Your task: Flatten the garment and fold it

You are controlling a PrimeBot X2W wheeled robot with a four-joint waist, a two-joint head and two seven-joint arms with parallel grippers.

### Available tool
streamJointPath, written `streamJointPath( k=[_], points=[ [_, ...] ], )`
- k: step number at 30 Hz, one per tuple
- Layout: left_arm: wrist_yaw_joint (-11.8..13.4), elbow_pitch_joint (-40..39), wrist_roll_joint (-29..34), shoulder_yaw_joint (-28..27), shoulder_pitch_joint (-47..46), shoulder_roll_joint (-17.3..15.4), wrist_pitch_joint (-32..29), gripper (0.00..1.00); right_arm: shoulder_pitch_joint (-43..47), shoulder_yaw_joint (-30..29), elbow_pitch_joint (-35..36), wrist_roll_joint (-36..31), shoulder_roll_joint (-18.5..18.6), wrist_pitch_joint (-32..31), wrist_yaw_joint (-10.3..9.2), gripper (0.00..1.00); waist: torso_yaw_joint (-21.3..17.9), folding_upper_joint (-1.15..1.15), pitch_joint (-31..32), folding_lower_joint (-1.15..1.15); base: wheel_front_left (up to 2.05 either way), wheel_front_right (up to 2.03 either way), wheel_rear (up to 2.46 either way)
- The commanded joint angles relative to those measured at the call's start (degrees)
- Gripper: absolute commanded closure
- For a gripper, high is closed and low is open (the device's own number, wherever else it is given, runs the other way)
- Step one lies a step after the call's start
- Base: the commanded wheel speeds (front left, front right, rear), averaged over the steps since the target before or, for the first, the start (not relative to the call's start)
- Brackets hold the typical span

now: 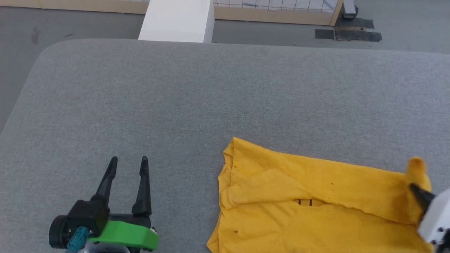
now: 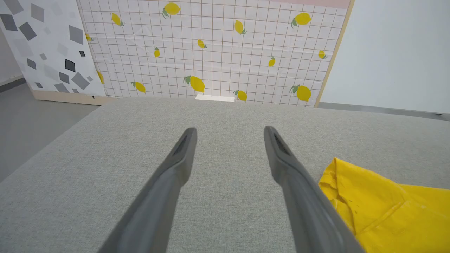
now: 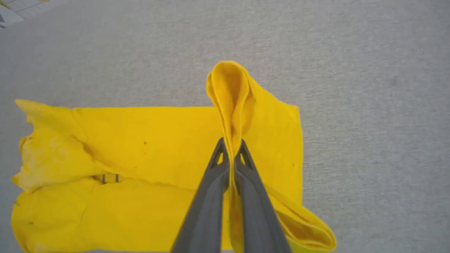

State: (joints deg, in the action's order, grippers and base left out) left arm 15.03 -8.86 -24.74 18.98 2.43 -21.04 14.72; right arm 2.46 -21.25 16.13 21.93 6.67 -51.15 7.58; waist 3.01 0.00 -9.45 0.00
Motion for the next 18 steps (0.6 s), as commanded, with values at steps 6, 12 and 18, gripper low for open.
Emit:
streamJointPath(
  k=[6, 12, 18],
  points=[
    [-0.84, 0.4, -0.81, -0.09, 0.34, 1.05, 0.28, 0.0, 1.02, 9.81, 7.67, 3.37, -2.26, -5.54, -0.09, 1.0, 1.32, 0.0, -0.5, 0.0, 0.0, 0.0, 0.0],
    [-1.37, 1.09, -0.93, -0.17, -0.24, 1.72, 0.28, 0.0, -2.52, 19.82, 8.26, 5.05, -3.14, -5.48, -0.09, 1.0, 2.5, 0.0, -0.89, 0.0, 0.0, 0.0, 0.0],
    [-1.57, 1.15, -1.17, -0.21, -0.38, 1.47, 0.01, 0.0, -6.52, 27.97, 3.06, 5.05, -3.64, -1.5, -0.09, 1.0, 3.71, 0.0, -0.71, 0.0, 0.0, 0.0, 0.0]
  ],
)
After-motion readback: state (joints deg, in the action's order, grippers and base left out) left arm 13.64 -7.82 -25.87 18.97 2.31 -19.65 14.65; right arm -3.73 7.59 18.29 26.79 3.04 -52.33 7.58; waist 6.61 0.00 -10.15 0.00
